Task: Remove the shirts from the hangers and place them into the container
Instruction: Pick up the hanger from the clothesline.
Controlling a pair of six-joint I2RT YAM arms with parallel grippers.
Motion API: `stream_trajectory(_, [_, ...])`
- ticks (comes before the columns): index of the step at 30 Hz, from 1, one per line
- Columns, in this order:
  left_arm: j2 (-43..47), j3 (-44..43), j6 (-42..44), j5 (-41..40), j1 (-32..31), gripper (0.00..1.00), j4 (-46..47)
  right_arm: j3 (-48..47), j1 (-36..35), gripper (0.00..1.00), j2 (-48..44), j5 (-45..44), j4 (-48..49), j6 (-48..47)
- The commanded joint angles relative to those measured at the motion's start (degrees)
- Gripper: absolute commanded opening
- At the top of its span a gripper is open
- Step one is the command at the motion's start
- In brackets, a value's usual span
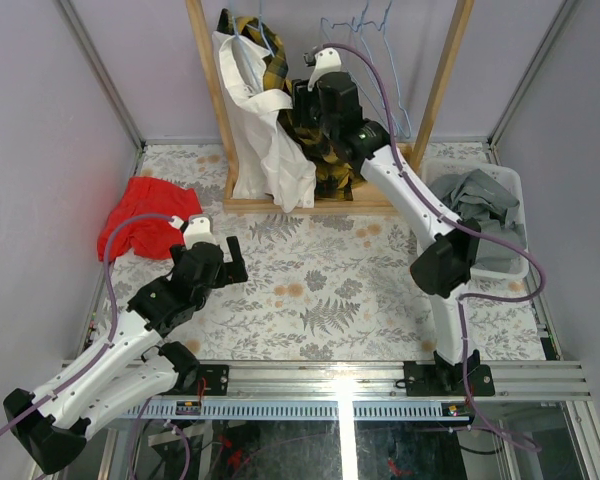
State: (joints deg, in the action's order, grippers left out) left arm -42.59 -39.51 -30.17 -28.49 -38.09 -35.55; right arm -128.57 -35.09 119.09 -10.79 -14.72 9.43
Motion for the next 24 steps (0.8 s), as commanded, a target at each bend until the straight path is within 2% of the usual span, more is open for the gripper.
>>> stream_trajectory(1, [-0.21,-1.71,-0.5,-0.78,0.44,1.0,1.98,-6.14,0.13,0.48,3.11,-1.64,0.47,-2.27])
stream_trajectory(9, [-0.38,-1.71,-0.41,-0.82,0.37,1.0,1.98,7.01,0.41,0.13,-5.26,-9.43,13.64,-2.66])
stream_trajectory(12, [-0.52,-1.71,-0.41,-0.69,0.45,1.0,1.98,8.51,1.13,0.0,-8.25,-8.75,15.04,-1.7])
stream_trajectory(17, [-0.65,-1.71,-0.35,-0.69,0.4,1.0,1.98,6.61,2.04,0.0,-10.09,-4.46,14.36,-1.6])
stream_trajectory(24, [-0.69,-1.7,-0.28,-0.6,0.45,1.0,1.98,7.69,2.04,0.0,-14.19,-5.74,15.83,-0.56])
